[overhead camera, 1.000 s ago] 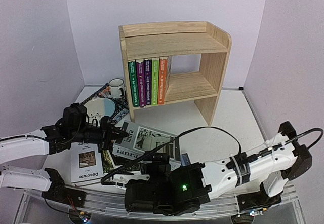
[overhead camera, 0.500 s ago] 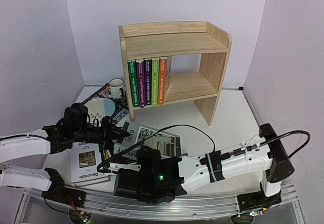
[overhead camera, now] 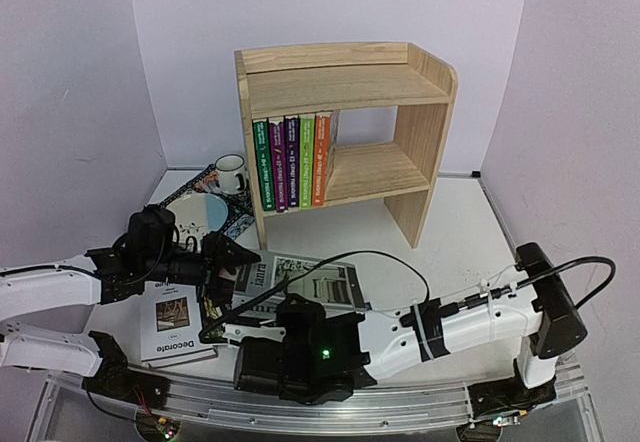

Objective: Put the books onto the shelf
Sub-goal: Pass from the left arm to the right, then place the book on the shelf.

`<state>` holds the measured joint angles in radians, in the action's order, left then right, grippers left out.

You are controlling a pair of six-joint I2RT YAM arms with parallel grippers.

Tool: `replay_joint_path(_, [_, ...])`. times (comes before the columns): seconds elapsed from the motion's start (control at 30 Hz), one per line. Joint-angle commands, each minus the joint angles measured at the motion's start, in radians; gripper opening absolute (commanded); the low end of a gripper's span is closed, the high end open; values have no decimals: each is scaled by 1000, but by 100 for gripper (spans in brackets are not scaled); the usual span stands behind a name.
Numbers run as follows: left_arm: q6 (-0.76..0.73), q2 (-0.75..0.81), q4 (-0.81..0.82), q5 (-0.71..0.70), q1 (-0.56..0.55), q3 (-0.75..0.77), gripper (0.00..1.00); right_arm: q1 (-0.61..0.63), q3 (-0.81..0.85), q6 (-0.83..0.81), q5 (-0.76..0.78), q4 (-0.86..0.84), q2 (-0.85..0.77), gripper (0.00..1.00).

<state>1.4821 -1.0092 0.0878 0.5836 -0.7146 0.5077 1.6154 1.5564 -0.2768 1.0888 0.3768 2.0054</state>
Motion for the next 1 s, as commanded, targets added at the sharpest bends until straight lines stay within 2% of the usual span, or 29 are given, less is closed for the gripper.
replay_joint_path(0.0, [-48,10,59,18,7,3,82,6,-88,-16,-19,57,-156,36])
replay_joint_path(0.1, [-122,6,-49,13,13,34,85,7,-138,-39,-24,56,-229,35])
replay_joint_path(0.23, [-322,2,-323,-77,15,150,86,9,-183,-78,-57,76,-329,35])
replay_joint_path(0.33, [-403,4,-429,-133,16,221,86,9,-188,-117,-65,79,-401,35])
replay_joint_path(0.5, [-439,25,-490,-191,17,261,86,9,-129,-210,-71,79,-495,35])
replay_joint_path(0.7, [-448,34,-497,-206,16,263,86,7,-28,-371,-37,58,-524,35])
replay_joint_path(0.97, [-477,4,-497,-183,16,285,86,-7,159,-753,-27,-144,-528,34])
